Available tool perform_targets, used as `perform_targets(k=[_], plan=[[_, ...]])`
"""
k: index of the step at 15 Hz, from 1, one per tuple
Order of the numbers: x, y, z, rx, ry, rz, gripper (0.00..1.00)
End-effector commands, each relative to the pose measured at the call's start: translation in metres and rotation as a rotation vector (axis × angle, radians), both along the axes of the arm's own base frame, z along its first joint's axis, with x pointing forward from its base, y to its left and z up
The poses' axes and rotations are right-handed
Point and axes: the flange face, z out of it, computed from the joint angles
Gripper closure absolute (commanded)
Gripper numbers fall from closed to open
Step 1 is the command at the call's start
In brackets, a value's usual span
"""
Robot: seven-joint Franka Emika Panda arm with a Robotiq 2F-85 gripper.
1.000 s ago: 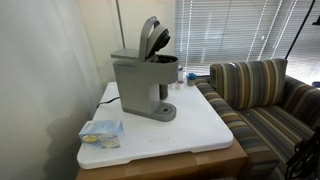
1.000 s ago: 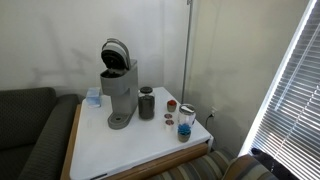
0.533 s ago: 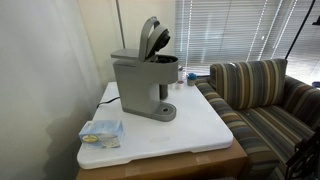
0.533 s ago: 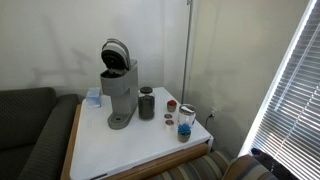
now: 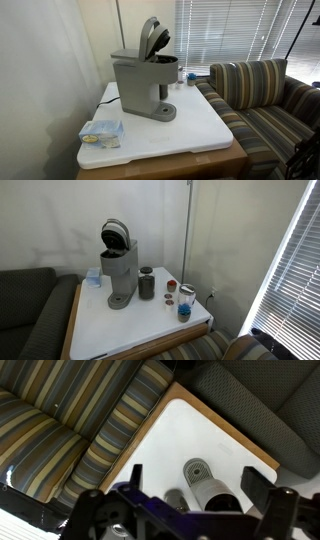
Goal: Close the coffee maker
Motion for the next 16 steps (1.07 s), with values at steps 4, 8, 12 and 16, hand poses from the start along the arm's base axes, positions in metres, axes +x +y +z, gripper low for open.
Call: perform_targets(k=[4, 8, 12, 16], plan=[[0.057, 0.047, 0.019, -0.053, -0.1, 0.18, 0.0], [0.11, 0.092, 0.01, -0.088, -0.182, 0.34, 0.0], [0.106, 0.098, 0.004, -0.074, -0.17, 0.315, 0.0], [0.134, 0.114, 0.007, -0.047, -0.324, 0.289, 0.0]])
